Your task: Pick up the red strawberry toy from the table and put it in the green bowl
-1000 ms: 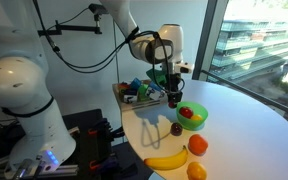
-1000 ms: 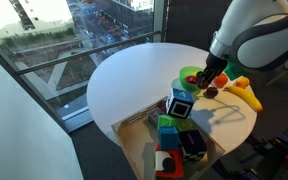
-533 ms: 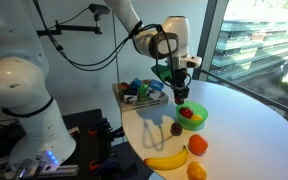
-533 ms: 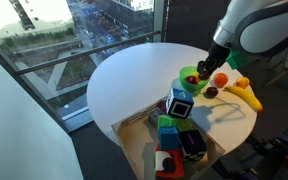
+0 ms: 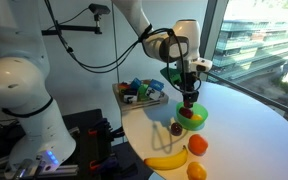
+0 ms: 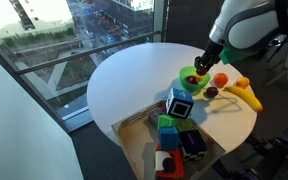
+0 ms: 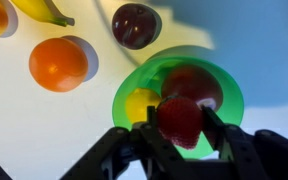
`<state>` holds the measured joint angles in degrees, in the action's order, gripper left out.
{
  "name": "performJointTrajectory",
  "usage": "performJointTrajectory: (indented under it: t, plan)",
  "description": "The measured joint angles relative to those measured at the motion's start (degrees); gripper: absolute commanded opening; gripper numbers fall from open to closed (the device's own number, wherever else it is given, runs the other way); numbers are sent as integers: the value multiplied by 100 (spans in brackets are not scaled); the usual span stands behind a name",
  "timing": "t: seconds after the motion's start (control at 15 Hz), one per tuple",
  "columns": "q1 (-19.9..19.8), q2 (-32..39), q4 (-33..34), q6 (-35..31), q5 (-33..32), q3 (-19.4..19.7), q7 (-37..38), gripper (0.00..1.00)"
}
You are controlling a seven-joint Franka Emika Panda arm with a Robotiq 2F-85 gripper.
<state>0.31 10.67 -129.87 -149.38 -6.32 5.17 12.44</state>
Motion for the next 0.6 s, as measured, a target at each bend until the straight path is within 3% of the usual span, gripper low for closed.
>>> performJointTrajectory:
  t: [0.07, 0.13, 0.4, 0.6]
  plan:
    - [0, 84, 82, 0, -5, 31, 42, 73]
    - [0, 167, 158, 0, -17, 62, 92, 74]
    - [1, 363, 346, 8, -39, 133, 205, 100]
    - [7, 409, 387, 26, -39, 138, 212, 100]
